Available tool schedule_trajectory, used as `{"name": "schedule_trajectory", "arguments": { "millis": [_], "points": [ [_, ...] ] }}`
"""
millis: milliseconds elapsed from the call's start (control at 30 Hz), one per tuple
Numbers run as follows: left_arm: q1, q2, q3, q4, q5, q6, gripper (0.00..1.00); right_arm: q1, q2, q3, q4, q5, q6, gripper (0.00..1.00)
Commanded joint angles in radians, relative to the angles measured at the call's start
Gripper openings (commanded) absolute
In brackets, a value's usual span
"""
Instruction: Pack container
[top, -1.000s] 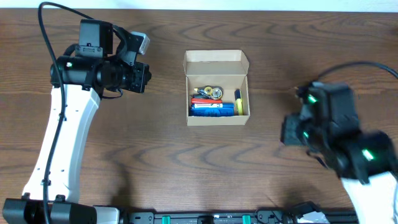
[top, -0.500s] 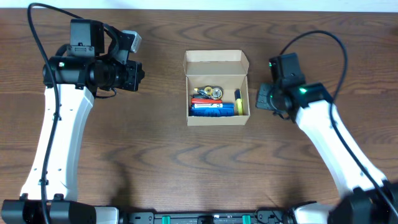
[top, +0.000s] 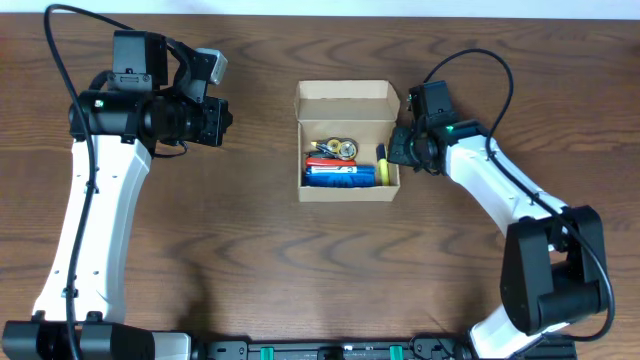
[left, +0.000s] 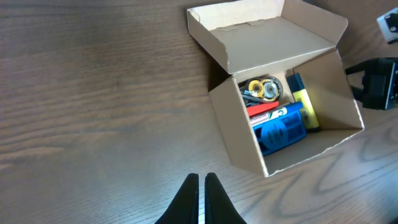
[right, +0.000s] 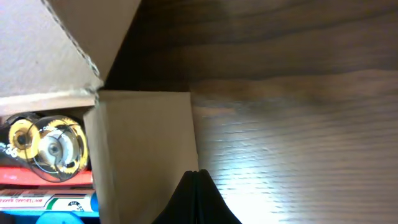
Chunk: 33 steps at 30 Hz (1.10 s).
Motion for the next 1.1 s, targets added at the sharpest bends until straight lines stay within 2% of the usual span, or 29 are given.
{"name": "schedule_trajectory", "arguments": {
  "millis": [0, 167, 567, 1067],
  "points": [
    [0.005, 0.011, 0.002, 0.002, 0.011, -0.004, 0.06, -0.006, 0.013, -0.004, 0.005, -0.049, 0.006, 0.01],
    [0.005, 0.011, 0.002, 0.002, 0.011, -0.004, 0.06, -0.008, 0.013, -0.004, 0.024, -0.019, -0.005, 0.01],
    [0.005, 0.011, 0.002, 0.009, 0.011, -0.004, 0.06, -0.008, 0.014, -0.004, 0.198, 0.014, -0.004, 0.01],
    [0.005, 0.020, 0.002, 0.038, 0.010, -0.003, 0.06, -0.006, 0.015, -0.004, 0.225, -0.048, -0.034, 0.01]
  ]
}}
